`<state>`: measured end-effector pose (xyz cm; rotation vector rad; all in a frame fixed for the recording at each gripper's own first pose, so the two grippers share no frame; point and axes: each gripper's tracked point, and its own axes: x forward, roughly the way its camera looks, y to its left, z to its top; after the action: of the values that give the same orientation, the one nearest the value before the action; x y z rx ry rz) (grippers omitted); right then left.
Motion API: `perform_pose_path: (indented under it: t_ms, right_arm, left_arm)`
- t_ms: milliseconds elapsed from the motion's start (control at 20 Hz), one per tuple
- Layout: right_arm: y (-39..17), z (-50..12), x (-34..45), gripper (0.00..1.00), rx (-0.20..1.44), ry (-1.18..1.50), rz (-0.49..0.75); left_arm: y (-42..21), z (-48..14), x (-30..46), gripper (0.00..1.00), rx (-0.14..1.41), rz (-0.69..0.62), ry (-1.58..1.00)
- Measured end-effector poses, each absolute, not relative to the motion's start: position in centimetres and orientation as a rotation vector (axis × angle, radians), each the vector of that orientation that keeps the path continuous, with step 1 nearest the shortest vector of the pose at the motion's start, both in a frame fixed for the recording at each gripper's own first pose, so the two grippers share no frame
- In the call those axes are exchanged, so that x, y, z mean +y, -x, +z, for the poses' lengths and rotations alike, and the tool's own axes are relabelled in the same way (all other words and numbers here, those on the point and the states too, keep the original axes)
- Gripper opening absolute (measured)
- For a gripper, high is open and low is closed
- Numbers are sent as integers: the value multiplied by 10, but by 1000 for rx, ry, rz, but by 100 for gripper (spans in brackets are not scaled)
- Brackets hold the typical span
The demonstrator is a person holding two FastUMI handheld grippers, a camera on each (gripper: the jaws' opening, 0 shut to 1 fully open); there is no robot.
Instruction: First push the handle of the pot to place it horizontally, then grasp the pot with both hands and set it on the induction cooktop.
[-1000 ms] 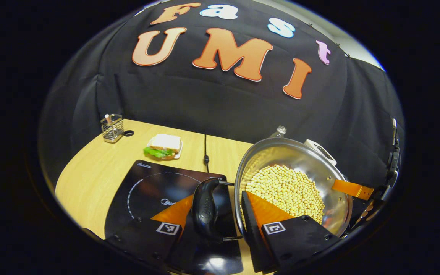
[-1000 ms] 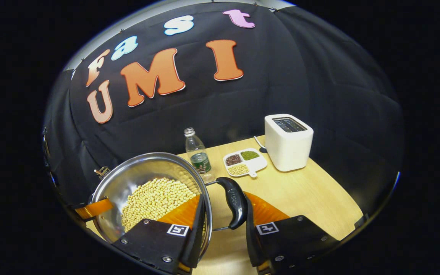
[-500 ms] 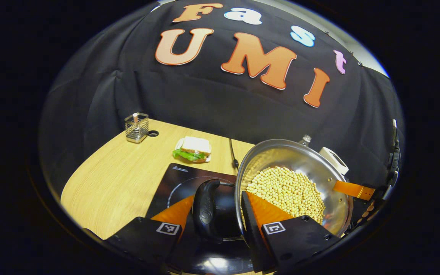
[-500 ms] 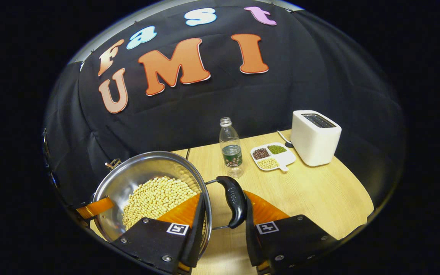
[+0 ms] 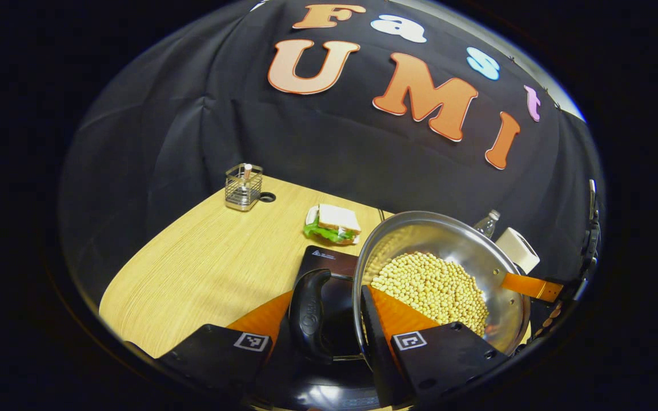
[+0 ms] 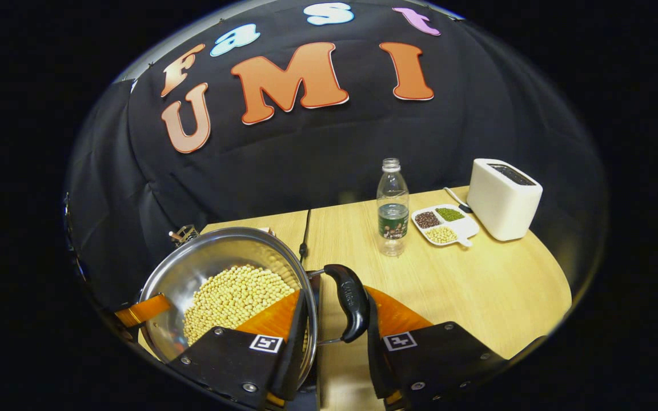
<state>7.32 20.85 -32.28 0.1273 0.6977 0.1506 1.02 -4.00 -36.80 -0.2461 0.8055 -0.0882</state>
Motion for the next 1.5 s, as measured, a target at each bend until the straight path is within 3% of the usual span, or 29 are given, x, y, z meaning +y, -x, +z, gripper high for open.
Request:
perform_pose_path:
  t_ms: [550,650,700,900,950,1000,1350,1450,1500]
  right_arm:
    - [-71,-361,241,50,778,-108,159]
    - [-71,-364,242,46,790,-107,153]
    - [-72,-367,242,50,797,-111,152]
    - [-68,-373,238,51,822,-109,142]
    - [-68,-375,237,47,827,-105,141]
    - [-69,-376,236,52,828,-103,140]
    - [-66,-383,234,58,854,-120,139]
    - [-66,-381,234,59,853,-127,145]
    - [-69,-376,234,62,835,-136,149]
  left_arm:
    - [-12,-411,-7,64,864,-49,251]
    - [-10,-414,-8,67,875,-50,253]
    - [-9,-414,-9,65,880,-51,253]
    - [-11,-415,-9,67,887,-56,257]
    - [-9,-416,-10,65,895,-56,255]
    - [-9,-417,-10,65,899,-54,254]
    - [-5,-418,-8,63,916,-48,237]
    - [-6,-416,-7,70,915,-45,228]
    - [-7,-412,-6,66,898,-47,212]
